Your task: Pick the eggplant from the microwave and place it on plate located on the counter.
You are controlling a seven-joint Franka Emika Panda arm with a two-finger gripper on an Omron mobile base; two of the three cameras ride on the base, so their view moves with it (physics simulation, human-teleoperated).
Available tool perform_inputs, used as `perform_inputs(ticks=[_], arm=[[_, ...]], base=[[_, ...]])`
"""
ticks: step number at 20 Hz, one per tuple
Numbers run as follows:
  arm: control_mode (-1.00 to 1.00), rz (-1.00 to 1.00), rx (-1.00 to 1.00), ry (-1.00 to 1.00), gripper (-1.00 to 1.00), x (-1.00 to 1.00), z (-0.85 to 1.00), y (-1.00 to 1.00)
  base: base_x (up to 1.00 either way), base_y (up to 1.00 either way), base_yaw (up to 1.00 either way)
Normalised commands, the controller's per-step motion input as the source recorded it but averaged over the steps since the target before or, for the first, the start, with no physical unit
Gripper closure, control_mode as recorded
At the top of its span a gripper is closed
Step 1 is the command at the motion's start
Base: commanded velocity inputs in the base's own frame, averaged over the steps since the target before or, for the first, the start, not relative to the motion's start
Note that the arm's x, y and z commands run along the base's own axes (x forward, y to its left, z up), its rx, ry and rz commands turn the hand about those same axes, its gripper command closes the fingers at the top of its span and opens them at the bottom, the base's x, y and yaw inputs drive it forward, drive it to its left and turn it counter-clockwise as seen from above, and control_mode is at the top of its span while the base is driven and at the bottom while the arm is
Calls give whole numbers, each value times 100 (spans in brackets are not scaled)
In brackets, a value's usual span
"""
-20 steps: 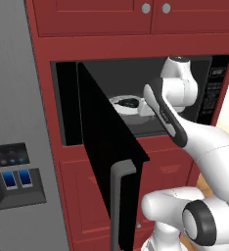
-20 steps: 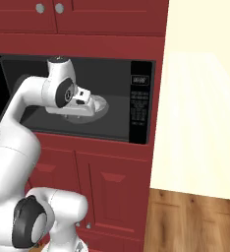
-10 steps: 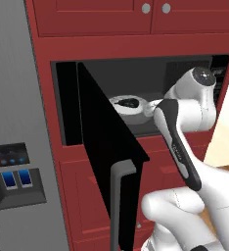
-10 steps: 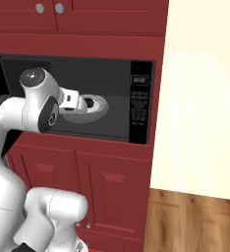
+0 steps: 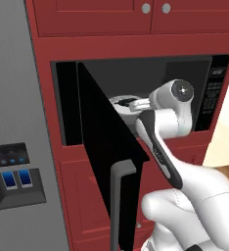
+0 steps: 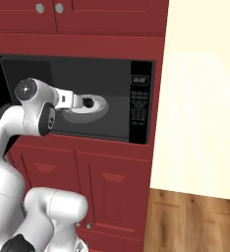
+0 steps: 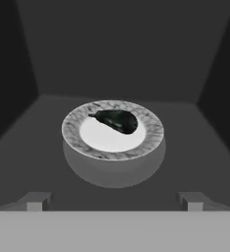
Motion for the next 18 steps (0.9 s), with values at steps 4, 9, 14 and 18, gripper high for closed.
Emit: perform_inputs(ticks=[4, 9, 14, 18], arm=[[-100, 0, 5, 13, -100, 58, 2, -12], [-100, 7, 3, 9, -100, 68, -8, -26], [-100, 14, 0, 12, -100, 69, -13, -16], [-100, 17, 0, 7, -100, 61, -34, 3]], base=[[0, 0, 0], [0, 0, 0], [0, 0, 0], [0, 0, 0]])
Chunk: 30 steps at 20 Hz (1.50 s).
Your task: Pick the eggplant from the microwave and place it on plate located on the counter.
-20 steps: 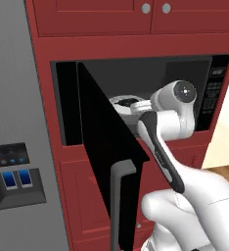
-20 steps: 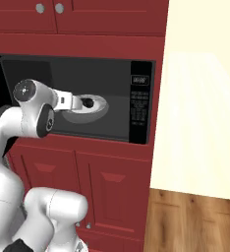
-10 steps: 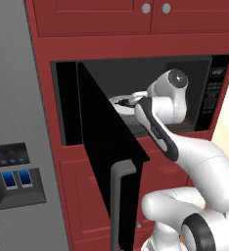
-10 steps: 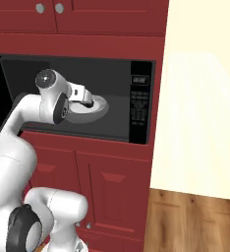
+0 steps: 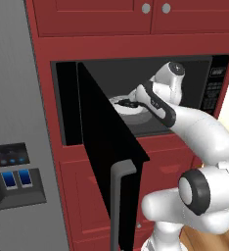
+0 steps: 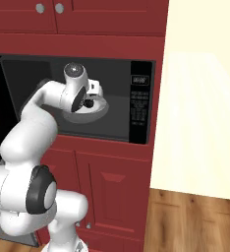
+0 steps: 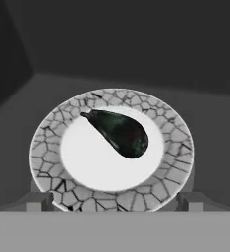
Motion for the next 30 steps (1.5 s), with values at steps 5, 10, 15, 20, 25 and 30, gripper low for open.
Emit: perform_inputs(ticks=[5, 10, 15, 20, 25, 30], arm=[[-100, 16, 0, 4, -100, 38, -44, 2], [-100, 11, 0, 0, -100, 36, -19, 0], [-100, 7, 0, 4, -100, 28, -5, 1], [-100, 2, 0, 2, -100, 12, 0, 0], [-100, 2, 0, 0, -100, 0, -1, 0], [-100, 3, 0, 0, -100, 0, -14, 13]], base=[[0, 0, 0], [0, 0, 0], [0, 0, 0], [0, 0, 0], [0, 0, 0], [0, 0, 0]])
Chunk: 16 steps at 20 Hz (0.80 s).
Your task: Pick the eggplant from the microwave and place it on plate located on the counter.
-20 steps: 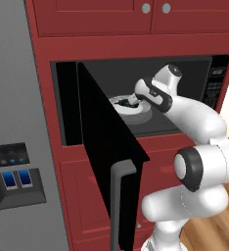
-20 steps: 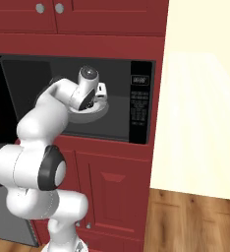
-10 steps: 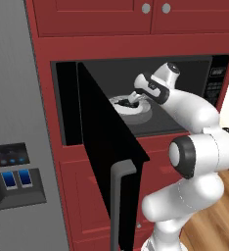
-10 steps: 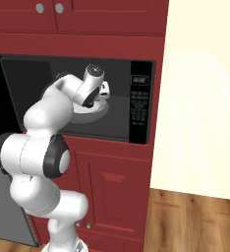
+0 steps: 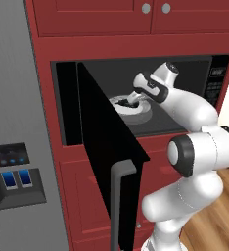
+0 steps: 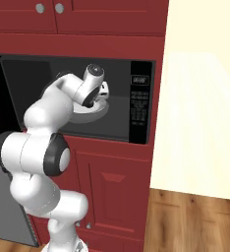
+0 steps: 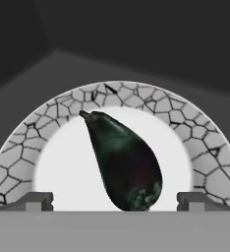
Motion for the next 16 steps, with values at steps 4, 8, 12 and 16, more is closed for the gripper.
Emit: perform_inputs(ticks=[4, 8, 12, 16], arm=[[-100, 5, 0, 0, -100, 21, -27, 4], [-100, 3, 0, 0, -100, 29, -18, 2], [-100, 1, 0, 0, -100, 16, 0, 1], [-100, 1, 0, 0, -100, 7, -2, 0]], base=[[0, 0, 0], [0, 0, 0], [0, 0, 0], [0, 0, 0]])
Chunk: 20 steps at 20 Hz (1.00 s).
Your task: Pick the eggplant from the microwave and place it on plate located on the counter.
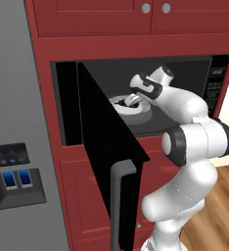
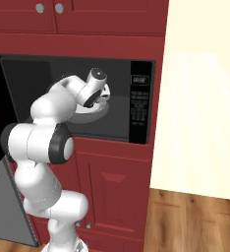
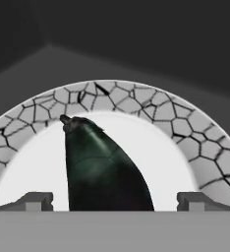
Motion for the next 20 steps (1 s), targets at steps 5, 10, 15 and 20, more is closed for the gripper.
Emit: perform_inputs(ticks=[5, 10, 15, 20], arm=[[-100, 0, 0, 0, 100, 0, -16, 17], [-100, 0, 0, 0, 100, 0, 0, 2], [-100, -2, 0, -5, 100, -23, 0, 0], [-100, -21, 3, -10, 100, -47, 0, -1]], base=[[0, 0, 0], [0, 0, 0], [0, 0, 0], [0, 0, 0]])
